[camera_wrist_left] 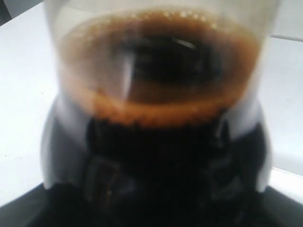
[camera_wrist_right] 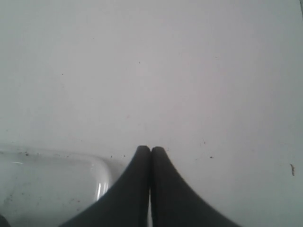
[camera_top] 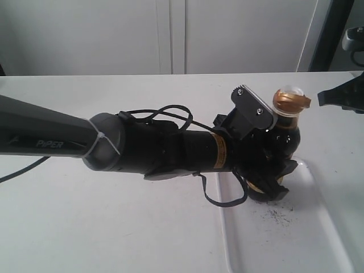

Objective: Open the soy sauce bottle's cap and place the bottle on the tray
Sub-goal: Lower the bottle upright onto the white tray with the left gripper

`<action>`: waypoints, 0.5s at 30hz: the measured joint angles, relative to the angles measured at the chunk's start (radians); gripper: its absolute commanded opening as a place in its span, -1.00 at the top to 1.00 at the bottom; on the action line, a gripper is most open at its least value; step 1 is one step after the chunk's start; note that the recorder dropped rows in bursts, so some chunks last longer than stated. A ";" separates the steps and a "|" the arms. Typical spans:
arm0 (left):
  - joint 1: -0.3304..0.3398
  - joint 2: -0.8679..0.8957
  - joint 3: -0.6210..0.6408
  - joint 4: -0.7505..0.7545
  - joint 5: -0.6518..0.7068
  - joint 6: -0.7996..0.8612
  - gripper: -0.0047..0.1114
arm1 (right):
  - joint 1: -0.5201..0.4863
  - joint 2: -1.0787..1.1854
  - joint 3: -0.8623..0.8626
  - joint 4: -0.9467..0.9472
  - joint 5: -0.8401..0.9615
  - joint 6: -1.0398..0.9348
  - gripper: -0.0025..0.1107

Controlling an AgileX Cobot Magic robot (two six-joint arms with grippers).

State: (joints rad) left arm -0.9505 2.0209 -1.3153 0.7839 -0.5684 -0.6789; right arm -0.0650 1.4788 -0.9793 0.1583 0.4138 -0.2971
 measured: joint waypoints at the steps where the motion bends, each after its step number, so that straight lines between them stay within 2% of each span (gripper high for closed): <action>1: -0.002 0.005 -0.009 0.000 0.000 0.000 0.92 | 0.000 0.000 0.000 0.000 0.000 0.000 0.96; 13: -0.021 0.045 -0.035 -0.004 -0.003 -0.003 0.92 | 0.000 0.000 0.000 0.000 -0.002 0.002 0.96; 15: -0.021 0.047 -0.037 -0.004 -0.003 -0.007 0.86 | 0.000 0.000 0.000 0.000 -0.002 0.002 0.96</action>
State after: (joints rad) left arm -0.9715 2.0679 -1.3520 0.7802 -0.5712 -0.6854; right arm -0.0650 1.4788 -0.9793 0.1583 0.4120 -0.2950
